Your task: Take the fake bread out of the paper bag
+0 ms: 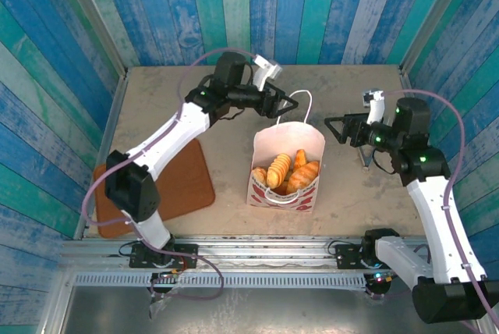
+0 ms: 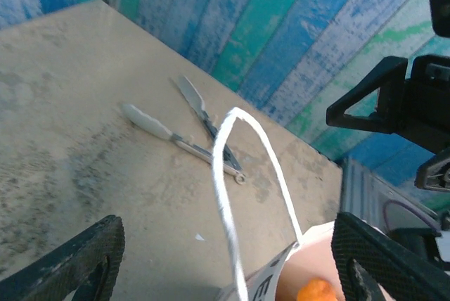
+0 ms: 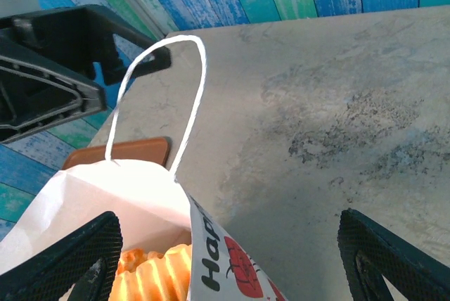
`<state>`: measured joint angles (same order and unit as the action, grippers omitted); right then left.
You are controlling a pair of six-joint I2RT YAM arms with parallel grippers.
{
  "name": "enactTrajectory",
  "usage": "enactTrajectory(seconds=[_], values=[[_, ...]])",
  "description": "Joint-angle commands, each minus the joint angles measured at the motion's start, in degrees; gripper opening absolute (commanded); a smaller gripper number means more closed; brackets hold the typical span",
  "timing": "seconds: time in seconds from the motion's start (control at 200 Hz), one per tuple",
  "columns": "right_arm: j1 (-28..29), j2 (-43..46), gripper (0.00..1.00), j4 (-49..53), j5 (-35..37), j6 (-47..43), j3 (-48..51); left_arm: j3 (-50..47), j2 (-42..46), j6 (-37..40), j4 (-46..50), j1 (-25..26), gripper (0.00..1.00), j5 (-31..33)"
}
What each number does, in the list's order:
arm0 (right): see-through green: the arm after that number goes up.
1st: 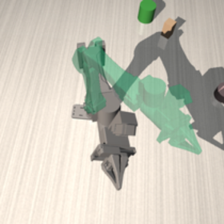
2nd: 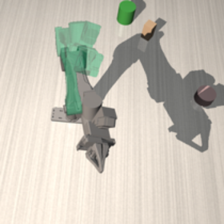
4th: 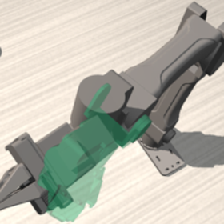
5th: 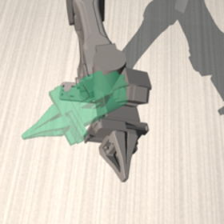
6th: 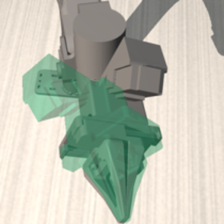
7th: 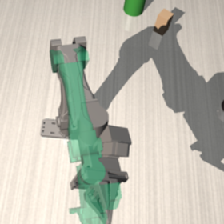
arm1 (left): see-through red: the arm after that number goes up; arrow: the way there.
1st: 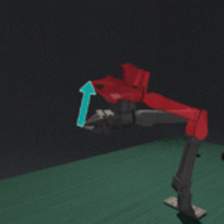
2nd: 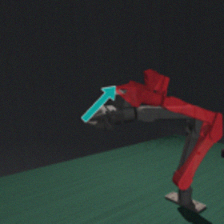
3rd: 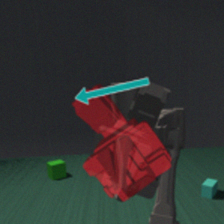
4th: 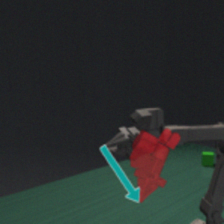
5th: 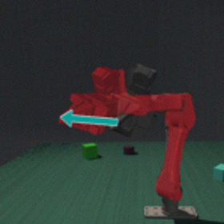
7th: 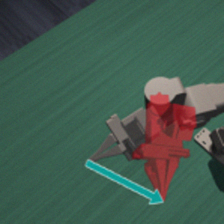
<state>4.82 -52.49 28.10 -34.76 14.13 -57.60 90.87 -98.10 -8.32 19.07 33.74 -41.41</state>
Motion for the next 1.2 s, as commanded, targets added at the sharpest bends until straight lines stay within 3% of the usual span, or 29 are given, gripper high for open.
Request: enactTrajectory(seconds=[0.0, 0.105, 0.326, 0.536, 0.801, 0.972, 0.992, 1.022, 1.047, 1.197], values=[[0.2, 1.4, 0.83, 1.6, -0.2, 0.2, 1.5, 5.3, -5.1, 2.4, 6.7, 1.3, 0.77, -4.6], [0.2, 1.5, 0.83, 1.8, 0.0, 0.3, 2.1, 9.4, -8.0, 2.9, 9.7, 1.9, 0.64, -3.2], [0.2, 1.4, 0.82, 1.6, 1.2, 0.4, 2.7, 15.8, -10.9, 1.2, 12.1, 1.9, 0.21, 1.4], [0.2, 1.1, 0.82, 1.3, 2.1, 1.0, 3.0, 20.4, -9.8, -1.6, 12.9, 1.0, 0.11, 9.4], [0.2, 1.3, 0.81, 0.9, 3.8, 2.1, 3.7, 22.6, -9.7, -3.1, 11.7, -2.6, 0.00, 8.6], [0.2, 2.1, 0.82, 0.9, 4.7, 2.4, 4.1, 23.7, -9.5, -1.0, 13.5, -2.6, 0.01, 5.3], [0.3, 2.1, 0.81, 0.9, 4.7, 2.4, 4.1, 23.7, -9.4, -0.5, 13.9, -2.6, 0.09, 4.7], [0.2, 2.0, 0.82, 0.9, 4.6, 2.4, 4.0, 23.6, -9.3, 0.0, 14.3, -2.6, 0.32, 4.1], [0.2, 2.0, 0.81, 0.9, 4.6, 2.4, 3.9, 23.2, -9.2, 0.1, 14.3, -2.5, 0.44, 3.7], [0.2, 2.1, 0.82, 1.1, 4.6, 2.5, 3.7, 24.4, -11.0, 5.0, 19.8, -2.1, 0.69, -1.6]])
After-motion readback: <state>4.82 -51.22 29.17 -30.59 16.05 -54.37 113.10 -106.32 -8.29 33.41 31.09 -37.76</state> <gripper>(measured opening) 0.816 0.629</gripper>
